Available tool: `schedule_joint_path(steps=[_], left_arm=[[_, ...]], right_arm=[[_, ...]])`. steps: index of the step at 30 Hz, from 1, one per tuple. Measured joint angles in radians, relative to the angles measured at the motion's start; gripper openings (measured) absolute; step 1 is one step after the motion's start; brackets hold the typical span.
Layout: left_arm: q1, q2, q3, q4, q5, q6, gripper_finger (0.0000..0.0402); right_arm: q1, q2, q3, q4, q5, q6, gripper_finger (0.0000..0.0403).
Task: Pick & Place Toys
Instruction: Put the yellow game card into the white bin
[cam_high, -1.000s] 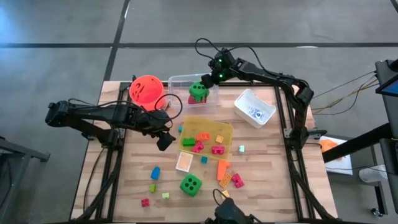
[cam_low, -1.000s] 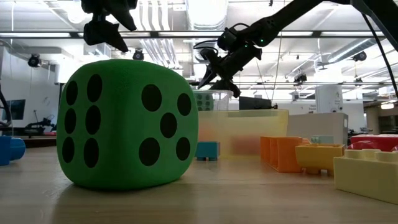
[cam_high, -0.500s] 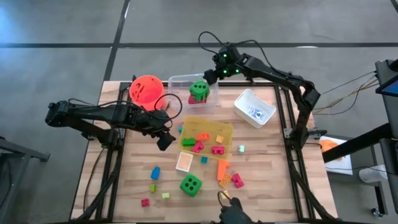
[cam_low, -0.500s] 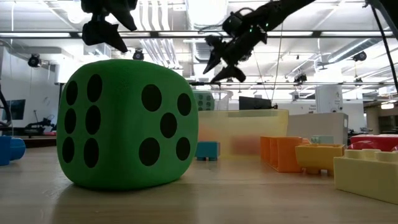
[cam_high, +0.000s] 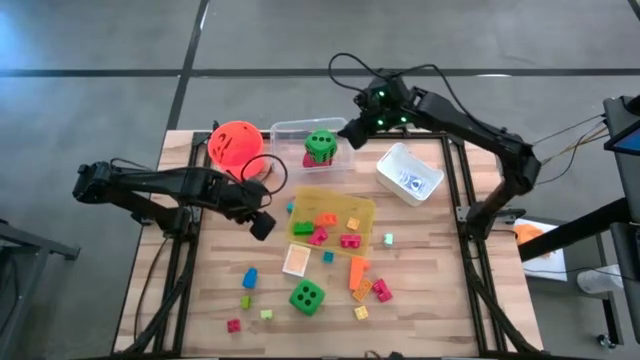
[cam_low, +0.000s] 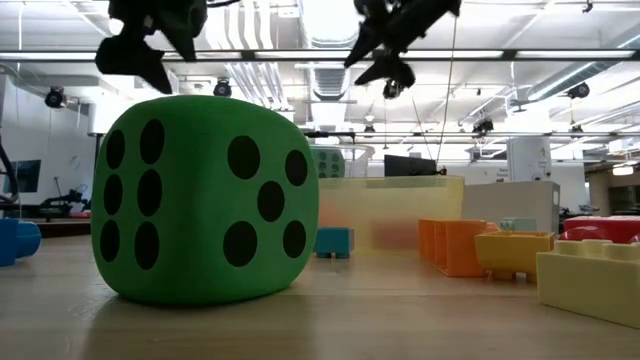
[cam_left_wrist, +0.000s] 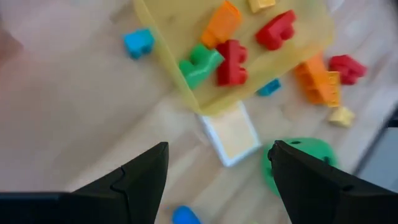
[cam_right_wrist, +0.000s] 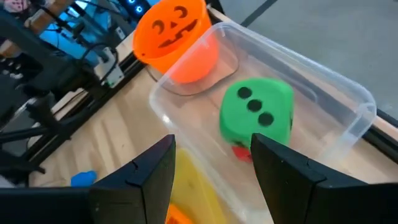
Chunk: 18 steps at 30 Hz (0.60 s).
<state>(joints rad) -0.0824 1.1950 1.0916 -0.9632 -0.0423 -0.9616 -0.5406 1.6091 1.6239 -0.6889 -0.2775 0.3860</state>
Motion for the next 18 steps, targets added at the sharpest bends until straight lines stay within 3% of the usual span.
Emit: schedule_joint_path(steps=[7, 13, 18], left_arm=[[-0.044, 0.083, -0.004, 0.138, 0.136, -0.034, 0.0276], [-0.084, 0.168, -0.006, 0.201, 0.181, 0.019, 0.0276], [-0.119, 0.201, -0.079, 0.428, 0.257, 0.089, 0.0276]], right_arm=[[0.092, -0.119, -0.021, -0.134, 0.178, 0.021, 0.0202], [0.229, -0.191, -0.023, -0.246, 0.332, 0.108, 0.0202], [0.37, -0.248, -0.024, -0.287, 0.488, 0.192, 0.0202]])
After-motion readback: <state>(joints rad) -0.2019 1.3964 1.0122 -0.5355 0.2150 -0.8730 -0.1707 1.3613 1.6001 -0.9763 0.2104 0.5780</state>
